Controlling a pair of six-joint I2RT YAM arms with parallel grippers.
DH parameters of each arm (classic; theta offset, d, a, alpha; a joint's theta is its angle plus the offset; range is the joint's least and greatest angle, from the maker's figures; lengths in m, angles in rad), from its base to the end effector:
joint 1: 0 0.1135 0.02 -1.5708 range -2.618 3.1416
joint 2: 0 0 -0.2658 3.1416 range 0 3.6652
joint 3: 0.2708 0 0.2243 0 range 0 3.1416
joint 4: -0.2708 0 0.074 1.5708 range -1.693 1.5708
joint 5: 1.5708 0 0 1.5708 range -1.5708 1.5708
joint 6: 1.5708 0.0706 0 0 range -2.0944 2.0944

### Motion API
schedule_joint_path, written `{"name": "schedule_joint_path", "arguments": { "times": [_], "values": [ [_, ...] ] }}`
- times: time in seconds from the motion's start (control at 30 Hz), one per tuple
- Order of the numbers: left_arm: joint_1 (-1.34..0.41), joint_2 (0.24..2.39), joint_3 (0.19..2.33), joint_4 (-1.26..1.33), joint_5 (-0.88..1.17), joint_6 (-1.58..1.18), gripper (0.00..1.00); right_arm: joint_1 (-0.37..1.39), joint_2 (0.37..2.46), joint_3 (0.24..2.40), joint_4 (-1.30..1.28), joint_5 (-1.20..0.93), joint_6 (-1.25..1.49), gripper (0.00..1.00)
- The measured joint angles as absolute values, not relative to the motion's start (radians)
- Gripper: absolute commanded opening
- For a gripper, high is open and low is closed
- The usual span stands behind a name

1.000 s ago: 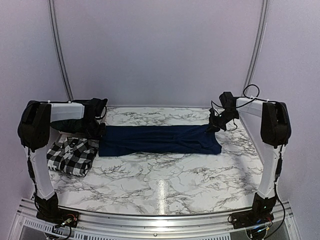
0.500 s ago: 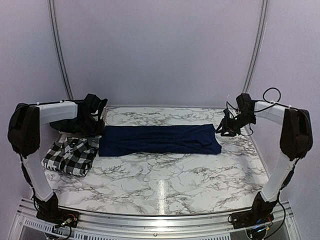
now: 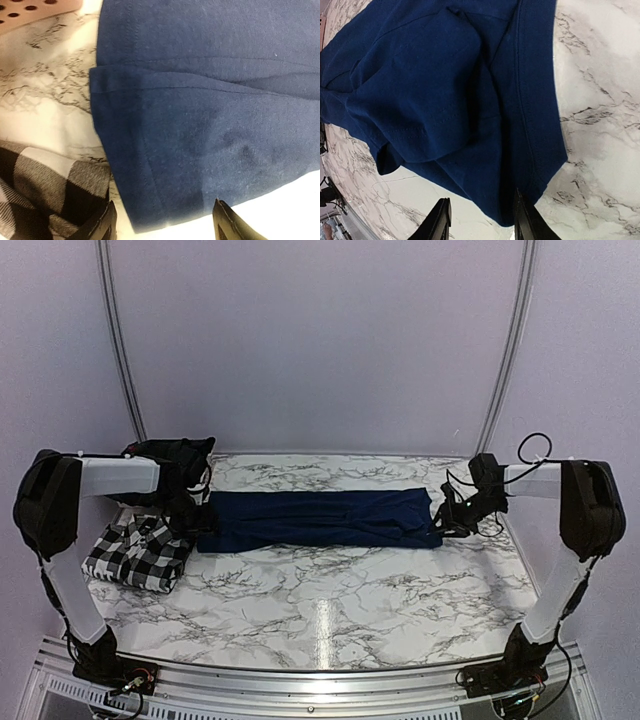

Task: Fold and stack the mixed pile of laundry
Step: Fold the 1/3-folded T-shirt at the center of the board, then move the rectangle-folded T-shirt to the center of the board.

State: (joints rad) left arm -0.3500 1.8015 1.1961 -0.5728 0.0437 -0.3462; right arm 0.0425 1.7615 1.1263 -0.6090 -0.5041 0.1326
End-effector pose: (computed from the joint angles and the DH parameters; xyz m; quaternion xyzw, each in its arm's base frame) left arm 0.3258 -0.1222 0.1651 0.0061 0.9806 -0.0867 0.1760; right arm 0.3218 0.0478 0.1659 0.0025 0.9564 0.2589 0.1353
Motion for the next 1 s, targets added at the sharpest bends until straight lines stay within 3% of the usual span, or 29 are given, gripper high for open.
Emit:
{"name": "schedule_joint_path", "arguments": {
  "times": [0.1, 0.17, 0.23, 0.27, 0.3, 0.47, 0.73, 1.0],
  "values": [
    [-0.355, 1.823, 1.203, -0.573, 0.044, -0.340, 0.68, 0.048, 1.797, 1.126, -0.591, -0.518, 0.121, 0.38],
    [-0.356, 1.842, 1.211, -0.572, 0.044, -0.339, 0.68, 0.051, 1.815, 1.126, -0.584, -0.523, 0.115, 0.31],
    [-0.356, 1.861, 1.214, -0.571, 0.044, -0.338, 0.67, 0.059, 1.825, 1.126, -0.581, -0.522, 0.104, 0.16],
    [-0.356, 1.870, 1.215, -0.570, 0.044, -0.336, 0.66, 0.065, 1.827, 1.126, -0.580, -0.522, 0.102, 0.02],
    [-0.356, 1.877, 1.215, -0.570, 0.044, -0.336, 0.62, 0.070, 1.829, 1.126, -0.580, -0.520, 0.097, 0.00],
    [-0.356, 1.887, 1.215, -0.574, 0.029, -0.326, 0.45, 0.073, 1.825, 1.132, -0.609, -0.477, 0.101, 0.00],
    [-0.363, 1.872, 1.194, -0.598, 0.039, -0.259, 0.25, 0.023, 1.672, 1.120, -0.711, -0.385, 0.111, 0.00],
    [-0.441, 1.857, 1.179, -0.641, 0.103, -0.186, 0.01, 0.019, 1.587, 0.981, -0.787, -0.331, 0.134, 0.00]
  ]
}}
